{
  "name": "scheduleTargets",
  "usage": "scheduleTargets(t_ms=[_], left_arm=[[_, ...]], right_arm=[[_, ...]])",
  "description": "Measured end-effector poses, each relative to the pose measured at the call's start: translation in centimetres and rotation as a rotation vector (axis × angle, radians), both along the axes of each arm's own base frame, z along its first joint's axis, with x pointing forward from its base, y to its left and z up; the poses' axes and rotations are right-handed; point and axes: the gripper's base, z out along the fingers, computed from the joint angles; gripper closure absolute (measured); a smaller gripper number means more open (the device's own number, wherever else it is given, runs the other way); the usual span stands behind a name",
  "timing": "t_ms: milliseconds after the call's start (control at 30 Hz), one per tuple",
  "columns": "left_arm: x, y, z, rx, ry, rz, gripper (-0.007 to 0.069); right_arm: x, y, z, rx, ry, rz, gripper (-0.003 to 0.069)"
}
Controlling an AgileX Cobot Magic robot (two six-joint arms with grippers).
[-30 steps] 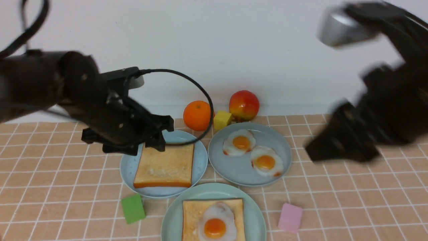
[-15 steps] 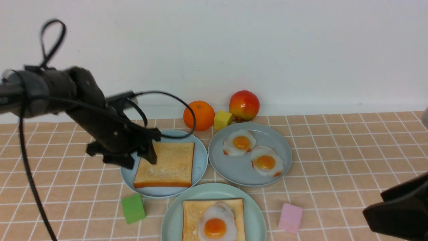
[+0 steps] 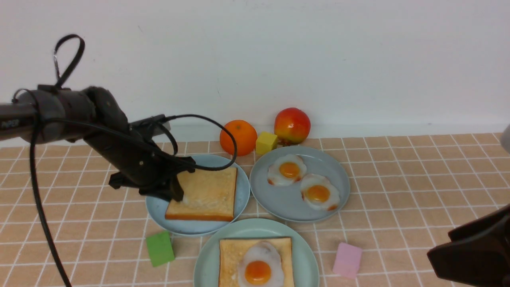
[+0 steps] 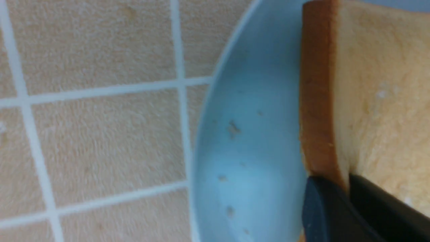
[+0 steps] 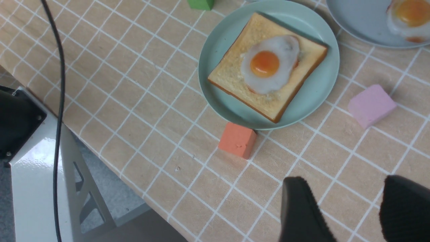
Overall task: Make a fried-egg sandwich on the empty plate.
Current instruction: Use the left arm to grab a slice of bread, then use the left arm to place a slice of bread on the fried egg in the middle
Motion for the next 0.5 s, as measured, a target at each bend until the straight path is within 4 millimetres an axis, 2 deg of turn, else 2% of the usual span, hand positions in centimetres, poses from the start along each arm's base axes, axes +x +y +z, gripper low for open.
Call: scheduleTargets(t_ms=[67, 167, 200, 233, 300, 367, 400, 433, 500], left_arm=[[-0.5, 0.0, 2.1, -0.009, -0.037, -0.006, 0.0613], [-1.8, -0.1, 6.6, -0.064, -0.111, 0.010, 0.0613], [-1.9, -0.1, 6.9, -0.071, -0.113, 0.011, 0.0613], [-3.2, -0.5, 9.6, -0.129, -0.153, 0.016, 0.0613], [-4.7, -1.2, 11.4, -0.181, -0.179, 0.011, 0.0613], [-7.1, -2.4, 13.0, -0.236, -0.206, -0.016, 0.0613], [-7.2, -2.6, 12.8, -0.239, -0.199, -0.019, 0.0613], [-9.0, -3.8, 13.0, -0.269, -0.199, -0.041, 0.0613], [-11.1, -5.1, 12.4, -0.291, -0.185, -0.064, 0.0613]], right_arm=[[0.0, 0.0, 0.0, 0.000, 0.000, 0.000, 0.0312], [0.0, 0.0, 0.0, 0.000, 0.000, 0.000, 0.0312], [0.0, 0.0, 0.0, 0.000, 0.000, 0.000, 0.0312], [0.0, 0.0, 0.0, 0.001, -0.001, -0.001, 0.0312], [0.0, 0.0, 0.0, 0.003, -0.005, -0.002, 0.0312], [0.1, 0.1, 0.1, 0.011, -0.015, -0.007, 0.0312], [0.2, 0.1, 0.1, 0.012, -0.016, -0.007, 0.0312], [0.2, 0.1, 0.1, 0.017, -0.023, -0.011, 0.0312], [0.3, 0.1, 0.2, 0.024, -0.033, -0.015, 0.0312]])
